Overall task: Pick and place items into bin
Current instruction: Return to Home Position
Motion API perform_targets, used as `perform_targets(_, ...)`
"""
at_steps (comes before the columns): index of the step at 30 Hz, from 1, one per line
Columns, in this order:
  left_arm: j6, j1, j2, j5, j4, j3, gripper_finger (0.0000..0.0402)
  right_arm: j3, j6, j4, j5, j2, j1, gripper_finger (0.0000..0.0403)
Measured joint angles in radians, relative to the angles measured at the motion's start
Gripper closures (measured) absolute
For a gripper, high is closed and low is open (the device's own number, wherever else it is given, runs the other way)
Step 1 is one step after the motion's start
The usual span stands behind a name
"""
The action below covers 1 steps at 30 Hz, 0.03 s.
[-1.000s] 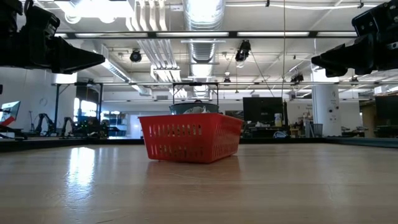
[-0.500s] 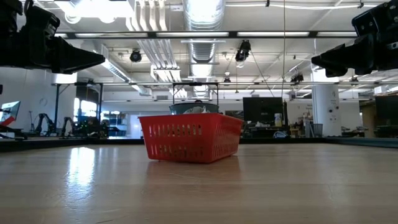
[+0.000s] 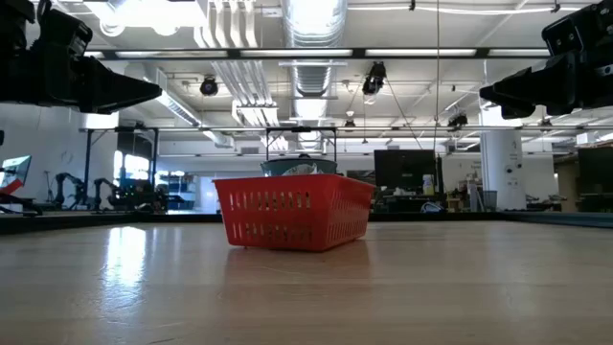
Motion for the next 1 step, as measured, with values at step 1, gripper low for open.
perform_targets(1,0.000,0.000,0.000,0.000,0.000,0.000,0.0281,0.000,0.000,0.000,0.000,0.000,0.000,0.0275)
